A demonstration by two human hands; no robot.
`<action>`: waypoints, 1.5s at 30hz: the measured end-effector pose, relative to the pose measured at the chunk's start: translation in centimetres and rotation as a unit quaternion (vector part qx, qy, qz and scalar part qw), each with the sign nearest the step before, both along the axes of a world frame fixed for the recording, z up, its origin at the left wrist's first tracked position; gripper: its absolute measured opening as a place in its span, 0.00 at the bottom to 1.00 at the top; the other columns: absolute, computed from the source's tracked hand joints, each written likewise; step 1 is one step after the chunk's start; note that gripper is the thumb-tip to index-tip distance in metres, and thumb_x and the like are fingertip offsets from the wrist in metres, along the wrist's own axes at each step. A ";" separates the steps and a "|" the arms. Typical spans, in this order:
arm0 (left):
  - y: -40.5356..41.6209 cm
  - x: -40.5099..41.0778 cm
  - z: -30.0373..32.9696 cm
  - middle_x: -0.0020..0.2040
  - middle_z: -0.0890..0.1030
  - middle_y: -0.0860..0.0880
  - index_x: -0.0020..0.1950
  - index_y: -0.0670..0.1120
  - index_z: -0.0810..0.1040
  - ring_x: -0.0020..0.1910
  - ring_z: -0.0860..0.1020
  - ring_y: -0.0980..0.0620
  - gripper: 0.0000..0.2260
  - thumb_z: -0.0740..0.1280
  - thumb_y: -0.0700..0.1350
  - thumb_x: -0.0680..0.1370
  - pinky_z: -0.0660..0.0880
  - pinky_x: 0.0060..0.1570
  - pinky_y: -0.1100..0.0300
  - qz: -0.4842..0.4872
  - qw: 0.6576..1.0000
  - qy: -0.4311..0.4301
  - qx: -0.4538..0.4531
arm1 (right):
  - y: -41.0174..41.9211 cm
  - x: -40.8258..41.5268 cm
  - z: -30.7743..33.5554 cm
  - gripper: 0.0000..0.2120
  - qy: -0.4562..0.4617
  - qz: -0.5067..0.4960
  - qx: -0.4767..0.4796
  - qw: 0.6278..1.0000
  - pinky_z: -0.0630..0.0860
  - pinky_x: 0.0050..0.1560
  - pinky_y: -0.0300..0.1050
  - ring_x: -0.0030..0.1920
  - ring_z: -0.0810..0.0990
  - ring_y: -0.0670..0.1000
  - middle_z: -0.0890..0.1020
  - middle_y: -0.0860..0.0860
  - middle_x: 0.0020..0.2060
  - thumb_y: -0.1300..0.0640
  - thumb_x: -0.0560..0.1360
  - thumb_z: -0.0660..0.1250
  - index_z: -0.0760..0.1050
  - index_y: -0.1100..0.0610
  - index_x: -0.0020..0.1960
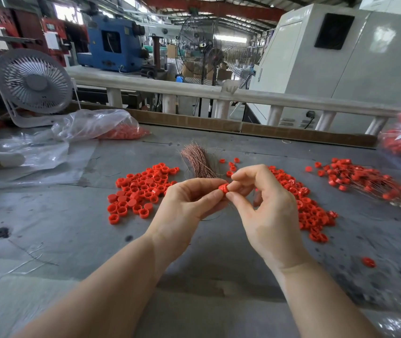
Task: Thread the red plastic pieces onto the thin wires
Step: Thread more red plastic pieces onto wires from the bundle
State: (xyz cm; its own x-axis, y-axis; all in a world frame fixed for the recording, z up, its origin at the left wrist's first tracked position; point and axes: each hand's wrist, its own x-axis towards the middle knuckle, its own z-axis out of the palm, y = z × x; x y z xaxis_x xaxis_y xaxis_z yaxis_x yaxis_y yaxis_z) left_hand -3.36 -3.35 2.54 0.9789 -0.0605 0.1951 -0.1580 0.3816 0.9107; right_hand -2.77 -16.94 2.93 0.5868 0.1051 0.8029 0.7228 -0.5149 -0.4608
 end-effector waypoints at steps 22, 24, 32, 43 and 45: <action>0.1 0.1 0.1 0.43 0.85 0.45 0.42 0.46 0.85 0.45 0.83 0.51 0.09 0.70 0.41 0.64 0.77 0.43 0.66 0.006 0.999 -0.022 -0.037 | 0.0 0.3 0.4 0.01 0.004 0.013 -0.005 1.000 0.66 0.42 0.27 0.40 0.72 0.38 0.74 0.40 0.39 0.63 0.70 0.69 0.80 0.60 0.40; 0.1 0.0 0.1 0.43 0.85 0.44 0.43 0.45 0.84 0.45 0.83 0.51 0.09 0.70 0.41 0.65 0.78 0.44 0.66 0.006 0.999 -0.022 -0.035 | 0.0 0.3 0.4 0.01 -0.001 0.013 -0.005 1.000 0.66 0.43 0.27 0.40 0.72 0.38 0.74 0.41 0.39 0.63 0.70 0.69 0.80 0.60 0.40; 0.0 0.0 0.1 0.44 0.85 0.44 0.42 0.46 0.85 0.45 0.83 0.51 0.09 0.70 0.41 0.64 0.78 0.44 0.65 0.005 0.999 -0.019 -0.032 | -0.1 0.4 0.2 0.01 -0.013 0.014 0.002 1.000 0.69 0.43 0.31 0.41 0.74 0.43 0.76 0.46 0.38 0.64 0.70 0.69 0.79 0.60 0.39; 0.2 0.0 0.0 0.45 0.85 0.44 0.44 0.46 0.85 0.47 0.83 0.50 0.09 0.70 0.42 0.65 0.78 0.46 0.64 0.003 1.000 -0.028 -0.013 | 0.0 0.3 0.2 0.02 0.006 0.032 0.024 0.999 0.74 0.48 0.34 0.44 0.80 0.44 0.82 0.48 0.40 0.63 0.69 0.70 0.80 0.59 0.39; 0.2 0.0 0.0 0.45 0.85 0.44 0.44 0.46 0.85 0.48 0.83 0.49 0.09 0.70 0.42 0.65 0.78 0.46 0.64 0.002 1.000 -0.027 -0.011 | 0.0 0.2 0.2 0.01 0.006 0.026 0.022 0.999 0.74 0.47 0.34 0.44 0.80 0.45 0.82 0.48 0.39 0.63 0.68 0.70 0.80 0.59 0.39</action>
